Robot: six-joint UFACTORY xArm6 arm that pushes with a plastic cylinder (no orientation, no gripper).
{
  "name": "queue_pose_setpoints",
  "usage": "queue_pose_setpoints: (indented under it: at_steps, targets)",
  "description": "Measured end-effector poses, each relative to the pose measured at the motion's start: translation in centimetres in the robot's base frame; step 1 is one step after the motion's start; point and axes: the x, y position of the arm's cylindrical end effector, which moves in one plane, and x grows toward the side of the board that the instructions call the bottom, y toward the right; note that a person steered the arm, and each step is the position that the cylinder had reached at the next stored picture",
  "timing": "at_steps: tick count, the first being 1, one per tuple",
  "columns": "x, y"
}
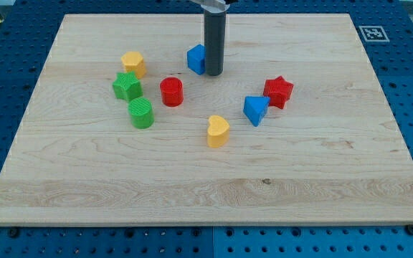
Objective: Point your arm at the yellow hexagon
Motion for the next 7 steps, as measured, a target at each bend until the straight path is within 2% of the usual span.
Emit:
queue_pose_setpoints:
  at_steps: [1,2,3,5,6,7]
  targets:
    - [0.5,0.0]
    - [3.7,-0.4]
    - [3.7,-3.5]
    - [-2.4,-10.6]
    - [-5.0,-11.7]
    - [-5.5,-14.5]
